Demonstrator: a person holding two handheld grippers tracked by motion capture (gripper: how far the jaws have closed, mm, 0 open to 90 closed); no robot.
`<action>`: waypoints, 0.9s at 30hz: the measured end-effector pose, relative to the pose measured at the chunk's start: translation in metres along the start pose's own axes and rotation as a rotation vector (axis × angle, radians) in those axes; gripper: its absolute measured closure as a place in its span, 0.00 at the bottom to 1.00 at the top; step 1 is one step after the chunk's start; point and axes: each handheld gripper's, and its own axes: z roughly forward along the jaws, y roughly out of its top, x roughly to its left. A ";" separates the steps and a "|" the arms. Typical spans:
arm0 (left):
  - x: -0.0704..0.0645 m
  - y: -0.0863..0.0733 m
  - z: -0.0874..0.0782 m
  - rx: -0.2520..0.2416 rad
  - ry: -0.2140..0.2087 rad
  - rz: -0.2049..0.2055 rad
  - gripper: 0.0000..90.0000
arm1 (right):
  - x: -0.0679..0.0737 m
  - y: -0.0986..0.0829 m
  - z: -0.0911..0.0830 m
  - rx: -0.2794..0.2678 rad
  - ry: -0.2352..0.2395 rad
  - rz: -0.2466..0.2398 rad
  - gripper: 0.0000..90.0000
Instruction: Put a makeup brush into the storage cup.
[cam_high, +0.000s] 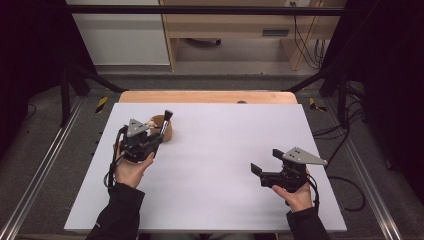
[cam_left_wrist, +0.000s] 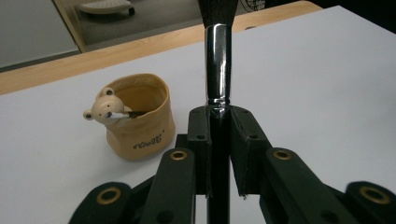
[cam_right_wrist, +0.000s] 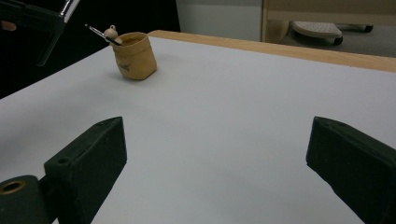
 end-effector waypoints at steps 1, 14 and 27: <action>0.000 0.001 0.000 -0.004 0.003 -0.003 0.87 | 0.000 0.000 0.000 -0.001 0.001 0.002 0.06; 0.003 0.013 0.006 -0.067 0.035 -0.075 0.87 | -0.001 0.000 -0.001 -0.004 0.001 0.000 0.06; 0.009 0.022 0.018 -0.123 0.084 -0.100 0.87 | -0.001 0.000 -0.002 -0.006 0.004 0.008 0.06</action>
